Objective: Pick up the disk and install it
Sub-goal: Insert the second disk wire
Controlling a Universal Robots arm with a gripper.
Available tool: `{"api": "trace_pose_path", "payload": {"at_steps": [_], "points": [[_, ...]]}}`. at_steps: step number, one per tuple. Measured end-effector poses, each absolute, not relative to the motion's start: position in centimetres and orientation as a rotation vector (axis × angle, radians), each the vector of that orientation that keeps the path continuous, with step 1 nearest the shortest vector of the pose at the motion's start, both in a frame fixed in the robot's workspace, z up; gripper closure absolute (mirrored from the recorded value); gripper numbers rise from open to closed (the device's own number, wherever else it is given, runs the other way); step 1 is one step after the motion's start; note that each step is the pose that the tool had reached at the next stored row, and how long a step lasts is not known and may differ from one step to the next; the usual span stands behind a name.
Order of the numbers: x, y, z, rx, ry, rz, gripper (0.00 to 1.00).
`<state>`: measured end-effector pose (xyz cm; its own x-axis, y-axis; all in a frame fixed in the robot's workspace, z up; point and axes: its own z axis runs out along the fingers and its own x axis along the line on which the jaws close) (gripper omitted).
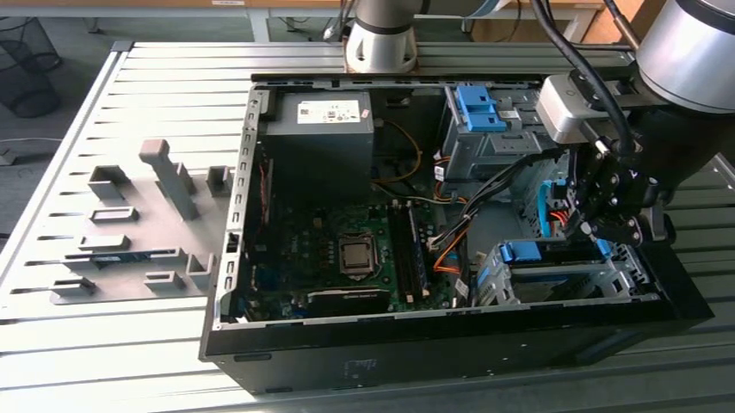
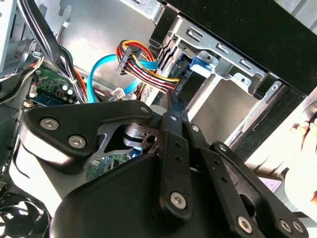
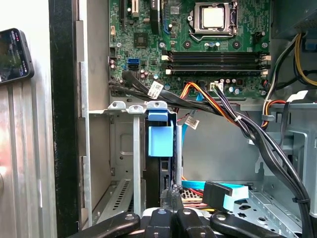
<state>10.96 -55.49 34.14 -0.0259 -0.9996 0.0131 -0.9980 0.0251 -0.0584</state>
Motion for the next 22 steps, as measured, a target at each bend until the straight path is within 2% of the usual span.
{"api": "trace_pose_path", "payload": {"at_steps": [11,22], "points": [[10.6,-55.5,34.2,-2.170,2.226,-0.078,0.89],[10.6,-55.5,36.5,-2.170,2.226,-0.078,0.89]]}}
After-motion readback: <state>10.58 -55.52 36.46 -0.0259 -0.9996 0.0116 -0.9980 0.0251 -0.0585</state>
